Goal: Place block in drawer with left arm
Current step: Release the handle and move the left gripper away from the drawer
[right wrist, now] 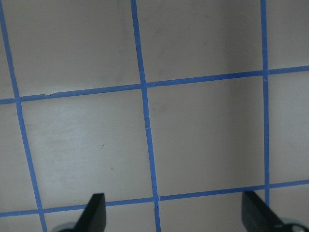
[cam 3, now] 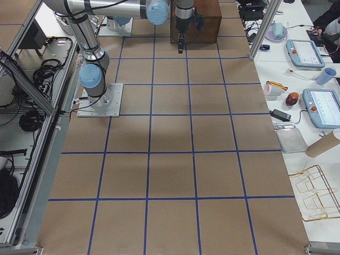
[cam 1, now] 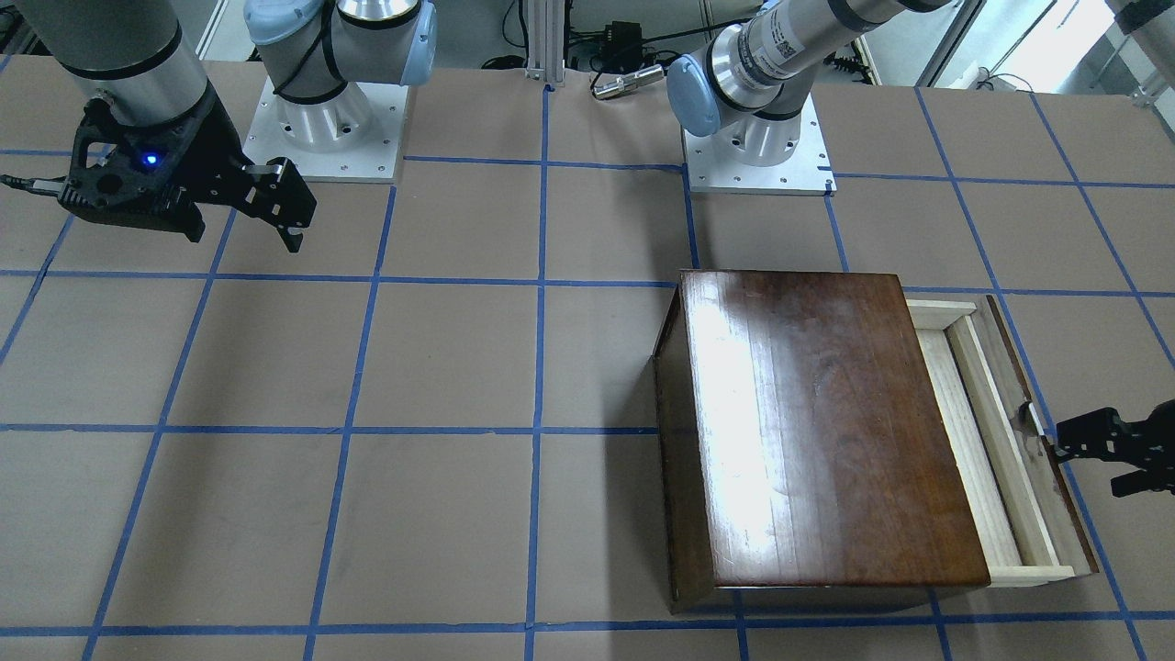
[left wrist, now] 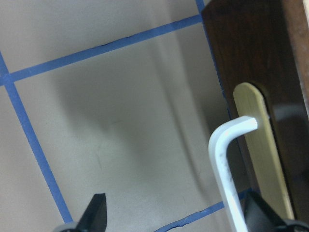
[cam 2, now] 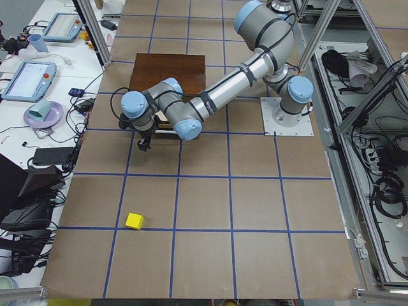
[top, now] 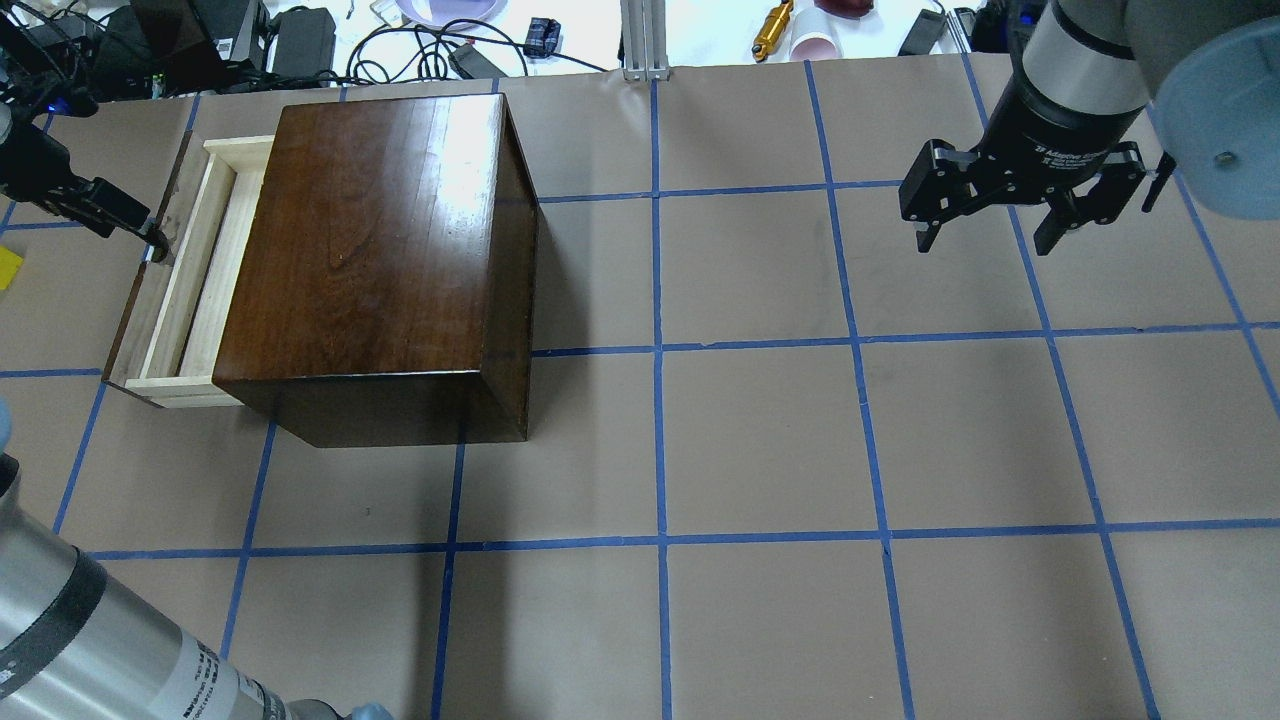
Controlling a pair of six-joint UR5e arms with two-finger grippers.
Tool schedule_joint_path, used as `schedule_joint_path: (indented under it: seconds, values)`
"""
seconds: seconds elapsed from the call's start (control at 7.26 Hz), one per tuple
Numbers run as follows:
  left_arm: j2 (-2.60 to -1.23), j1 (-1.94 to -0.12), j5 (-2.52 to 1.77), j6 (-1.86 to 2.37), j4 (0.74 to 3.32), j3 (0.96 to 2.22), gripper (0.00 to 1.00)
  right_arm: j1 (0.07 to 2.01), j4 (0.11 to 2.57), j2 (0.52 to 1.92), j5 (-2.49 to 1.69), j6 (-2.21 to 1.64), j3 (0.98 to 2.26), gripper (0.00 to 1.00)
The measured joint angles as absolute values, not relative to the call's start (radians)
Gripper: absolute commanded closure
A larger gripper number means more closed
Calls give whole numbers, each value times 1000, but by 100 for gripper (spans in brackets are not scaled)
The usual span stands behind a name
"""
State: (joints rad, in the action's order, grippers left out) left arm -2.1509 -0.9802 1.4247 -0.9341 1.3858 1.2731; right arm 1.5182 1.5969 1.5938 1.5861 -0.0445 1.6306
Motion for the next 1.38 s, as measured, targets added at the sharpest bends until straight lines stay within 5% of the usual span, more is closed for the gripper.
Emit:
schedule_joint_path:
  seconds: [1.38]
  values:
    - [-2174,-976,1467,-965,1386,1196,0,1519,1597,1594,1586,-44,1631,0]
